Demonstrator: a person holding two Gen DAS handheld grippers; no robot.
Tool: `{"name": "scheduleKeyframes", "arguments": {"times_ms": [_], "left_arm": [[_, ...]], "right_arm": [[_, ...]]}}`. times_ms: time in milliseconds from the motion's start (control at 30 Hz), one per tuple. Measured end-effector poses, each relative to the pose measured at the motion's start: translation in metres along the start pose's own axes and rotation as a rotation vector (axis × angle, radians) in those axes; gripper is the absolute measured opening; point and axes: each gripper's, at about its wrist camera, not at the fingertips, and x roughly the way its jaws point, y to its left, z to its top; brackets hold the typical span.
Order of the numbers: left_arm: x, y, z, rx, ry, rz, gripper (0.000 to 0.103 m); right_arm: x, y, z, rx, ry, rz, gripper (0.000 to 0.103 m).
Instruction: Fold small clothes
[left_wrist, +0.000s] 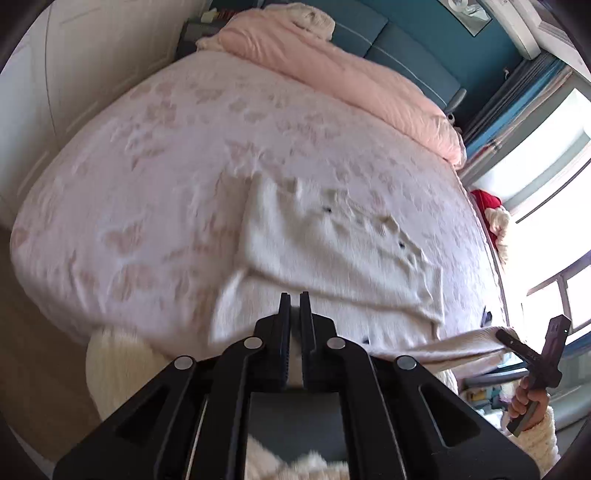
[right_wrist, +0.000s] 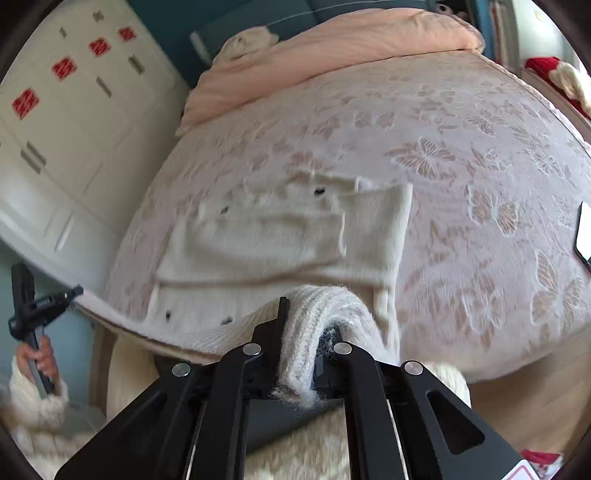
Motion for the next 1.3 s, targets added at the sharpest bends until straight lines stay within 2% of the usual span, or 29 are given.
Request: {"name": "scheduleKeyframes", "arguments": {"times_ms": [33, 67, 100, 167, 200, 233, 267, 300, 333, 367, 400, 467, 567, 633, 733, 767, 800, 833, 900, 933, 967, 1000, 1067, 1200, 1300], "left_arm": [[0.023, -0.001, 0.021, 0.015, -0.031, 0.035, 0.002], [0.046, 0.000, 0.037, 0.017, -0.049, 0.038, 0.003], [0.069, 0.002, 0.051, 0.009, -0.062, 0.037, 0.006], [0.109, 0.011, 0.065, -0.028, -0.071, 0.114, 0.013], [0.119, 0.016, 0.066, -0.043, -0.087, 0.126, 0.022], [0.126, 0.020, 0.065, -0.064, -0.097, 0.145, 0.026], [0.126, 0.023, 0.062, -0.091, -0.107, 0.146, 0.036], [0.123, 0.024, 0.054, -0.101, -0.120, 0.119, 0.054], [0.120, 0.024, 0.049, -0.101, -0.126, 0.098, 0.064], [0.119, 0.021, 0.044, -0.091, -0.132, 0.086, 0.078], [0.120, 0.015, 0.042, -0.068, -0.134, 0.078, 0.083], [0.134, 0.002, 0.045, -0.006, -0.101, 0.067, 0.088], [0.172, -0.018, 0.056, 0.081, -0.011, 0.063, 0.088], [0.202, -0.026, 0.063, 0.109, 0.056, 0.076, 0.088], [0.236, -0.026, 0.067, 0.084, 0.129, 0.057, 0.086], [0.244, -0.025, 0.067, 0.073, 0.156, 0.048, 0.075], [0.250, -0.023, 0.065, 0.062, 0.183, 0.024, 0.060], [0.254, -0.023, 0.063, 0.052, 0.215, 0.005, 0.053], [0.256, -0.023, 0.057, 0.051, 0.243, -0.015, 0.009], [0.253, -0.022, 0.055, 0.058, 0.241, -0.024, 0.009], [0.246, -0.020, 0.054, 0.059, 0.219, -0.030, 0.009], [0.235, -0.018, 0.055, 0.056, 0.193, -0.040, 0.008], [0.208, -0.015, 0.062, 0.025, 0.131, -0.068, 0.007], [0.145, -0.016, 0.095, -0.004, -0.016, -0.115, 0.007], [0.122, -0.020, 0.127, -0.014, -0.103, -0.104, 0.007]], "right_arm": [[0.020, -0.011, 0.013, 0.059, -0.041, 0.005, 0.008], [0.044, -0.022, 0.026, 0.103, -0.061, -0.010, 0.011], [0.069, -0.035, 0.032, 0.151, -0.065, -0.052, 0.013], [0.105, -0.046, 0.036, 0.218, -0.064, -0.168, 0.016], [0.112, -0.048, 0.033, 0.248, -0.076, -0.211, 0.020], [0.112, -0.051, 0.027, 0.293, -0.097, -0.206, 0.032], [0.108, -0.056, 0.023, 0.334, -0.120, -0.182, 0.046], [0.102, -0.057, 0.014, 0.359, -0.142, -0.175, 0.053], [0.096, -0.059, 0.007, 0.364, -0.165, -0.184, 0.058], [0.091, -0.059, 0.001, 0.346, -0.174, -0.202, 0.059], [0.089, -0.059, -0.003, 0.316, -0.162, -0.226, 0.059], [0.089, -0.061, -0.007, 0.269, -0.127, -0.266, 0.060], [0.094, -0.068, -0.005, 0.263, -0.109, -0.271, 0.063], [0.101, -0.072, 0.001, 0.273, -0.096, -0.270, 0.063], [0.117, -0.071, 0.011, 0.256, -0.059, -0.263, 0.064], [0.123, -0.069, 0.014, 0.241, -0.044, -0.266, 0.064], [0.130, -0.068, 0.018, 0.227, -0.032, -0.275, 0.064], [0.135, -0.067, 0.020, 0.217, -0.020, -0.280, 0.064], [0.146, -0.065, 0.023, 0.201, -0.001, -0.281, 0.063], [0.149, -0.064, 0.023, 0.196, 0.004, -0.277, 0.050], [0.153, -0.063, 0.023, 0.192, 0.012, -0.272, 0.021], [0.155, -0.062, 0.024, 0.185, 0.026, -0.288, 0.010], [0.145, -0.059, 0.025, 0.204, 0.000, -0.260, 0.009], [0.083, -0.027, 0.050, 0.157, -0.188, -0.151, 0.008], [0.050, -0.012, 0.085, 0.131, -0.309, -0.118, 0.008]]}}
